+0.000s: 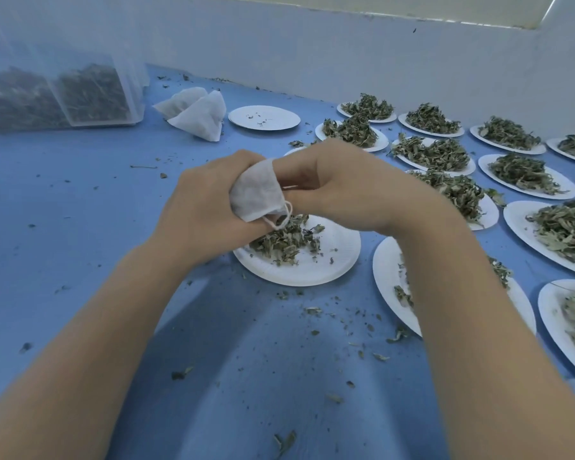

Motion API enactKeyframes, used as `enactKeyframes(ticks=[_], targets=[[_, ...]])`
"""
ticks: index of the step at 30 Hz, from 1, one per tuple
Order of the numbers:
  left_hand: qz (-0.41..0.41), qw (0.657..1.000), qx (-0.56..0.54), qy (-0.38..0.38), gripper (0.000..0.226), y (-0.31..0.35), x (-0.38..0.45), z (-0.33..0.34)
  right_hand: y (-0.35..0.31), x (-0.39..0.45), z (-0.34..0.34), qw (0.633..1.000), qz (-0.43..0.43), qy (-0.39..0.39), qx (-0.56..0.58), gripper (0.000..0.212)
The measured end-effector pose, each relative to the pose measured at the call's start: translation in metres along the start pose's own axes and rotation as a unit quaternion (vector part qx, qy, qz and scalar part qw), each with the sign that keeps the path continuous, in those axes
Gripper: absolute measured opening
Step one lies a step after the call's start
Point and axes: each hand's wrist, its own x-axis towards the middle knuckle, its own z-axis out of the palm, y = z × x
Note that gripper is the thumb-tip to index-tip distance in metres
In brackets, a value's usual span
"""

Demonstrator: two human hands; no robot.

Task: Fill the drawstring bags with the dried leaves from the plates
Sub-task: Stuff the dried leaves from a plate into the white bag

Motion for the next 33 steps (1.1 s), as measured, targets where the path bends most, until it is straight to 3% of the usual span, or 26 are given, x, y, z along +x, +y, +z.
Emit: enactKeyframes(ticks=[4, 7, 11, 14, 17, 19, 24, 27, 29, 33], targets=[[-0.002, 1.0, 0.018, 0.006, 0.03, 0.0, 0.001, -0.002, 0.001, -0.005, -0.007, 0.996, -0.016, 0.073, 0.057, 0.031], [-0.011, 1.0, 0.028, -0.003, 0.034, -0.002, 0.001, -0.003, 0.003, 0.003, -0.001, 0.988, 0.012, 0.156, 0.005, 0.029], [-0.02, 0.999, 0.023, -0.021, 0.027, 0.0, 0.0, 0.0, 0.004, 0.015, 0.018, 0.98, 0.002, 0.187, -0.073, 0.022], [-0.03, 0.999, 0.01, -0.023, 0.022, 0.0, -0.001, 0.002, 0.004, 0.02, 0.028, 0.981, 0.0, 0.19, -0.032, 0.016], [-0.02, 1.0, 0.009, -0.017, 0.052, -0.002, -0.001, 0.0, 0.007, 0.018, 0.023, 0.994, 0.005, 0.11, 0.0, 0.016], [-0.017, 1.0, 0.013, -0.022, 0.059, -0.002, 0.0, -0.002, 0.008, 0.013, 0.017, 0.997, -0.006, 0.076, 0.03, 0.019], [-0.042, 0.996, 0.07, -0.021, 0.049, -0.012, 0.003, -0.01, 0.01, 0.008, 0.012, 0.976, -0.017, 0.171, 0.137, 0.019], [-0.062, 0.994, 0.089, -0.019, 0.051, -0.017, 0.003, -0.015, 0.017, 0.013, 0.011, 0.969, 0.05, 0.242, -0.006, 0.014], [-0.072, 0.993, 0.089, -0.024, 0.051, -0.02, 0.003, -0.015, 0.022, 0.015, 0.012, 0.968, 0.1, 0.204, -0.107, 0.015], [-0.074, 0.992, 0.096, -0.028, 0.051, -0.023, 0.003, -0.014, 0.028, 0.016, 0.017, 0.971, 0.142, 0.115, -0.152, 0.03]])
